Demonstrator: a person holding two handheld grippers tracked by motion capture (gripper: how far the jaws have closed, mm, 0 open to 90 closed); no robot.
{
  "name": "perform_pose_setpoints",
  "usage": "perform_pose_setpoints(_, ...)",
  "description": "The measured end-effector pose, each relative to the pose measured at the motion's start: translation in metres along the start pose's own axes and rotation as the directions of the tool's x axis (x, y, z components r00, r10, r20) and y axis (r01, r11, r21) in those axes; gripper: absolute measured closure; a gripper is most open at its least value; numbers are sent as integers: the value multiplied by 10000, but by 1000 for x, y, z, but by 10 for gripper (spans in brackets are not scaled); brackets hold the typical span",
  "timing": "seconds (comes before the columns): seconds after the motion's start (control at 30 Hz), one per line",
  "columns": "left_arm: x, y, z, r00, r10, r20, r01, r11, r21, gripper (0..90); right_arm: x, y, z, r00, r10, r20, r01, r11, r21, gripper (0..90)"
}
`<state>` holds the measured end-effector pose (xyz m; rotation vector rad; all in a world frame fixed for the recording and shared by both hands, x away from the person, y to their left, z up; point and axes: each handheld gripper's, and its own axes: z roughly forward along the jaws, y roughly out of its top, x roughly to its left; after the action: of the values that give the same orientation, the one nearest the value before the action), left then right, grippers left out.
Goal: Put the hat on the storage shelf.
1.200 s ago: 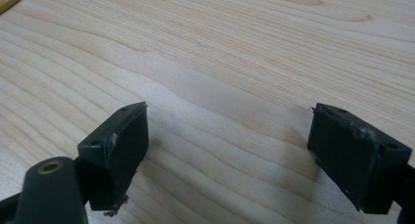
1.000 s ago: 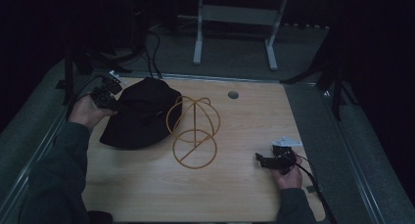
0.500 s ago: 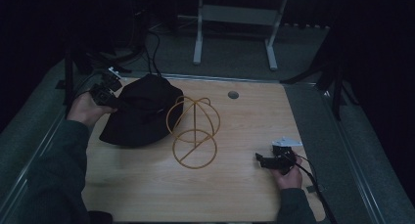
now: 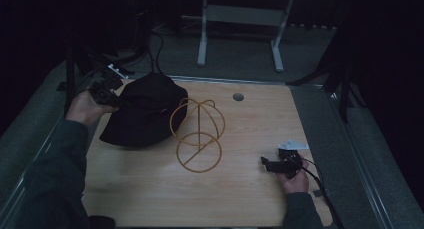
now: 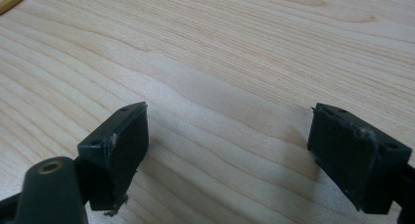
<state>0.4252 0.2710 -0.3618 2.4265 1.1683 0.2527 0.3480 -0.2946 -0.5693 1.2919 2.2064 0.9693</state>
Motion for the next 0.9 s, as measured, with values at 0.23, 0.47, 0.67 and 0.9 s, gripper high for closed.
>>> perform_pose_setpoints(0.23,-1,1,-7,9999,83,-57,-84,9999,-94,880,0,0,0,10000,-9,-9,9,10000,6,153)
perform_pose_setpoints(0.47,0,1,-13,10000,46,-53,-48,9996,-276,880,0,0,0,10000,-15,-17,15,10000,10,153)
perform_pose_setpoints(0.67,2,2,-18,10000,-13,-61,11,9992,-409,879,0,0,0,10000,-8,-17,8,10000,9,153)
perform_pose_setpoints(0.9,3,3,-23,10000,72,-11,-72,9987,-496,879,0,0,0,10000,-15,-21,15,10000,8,153)
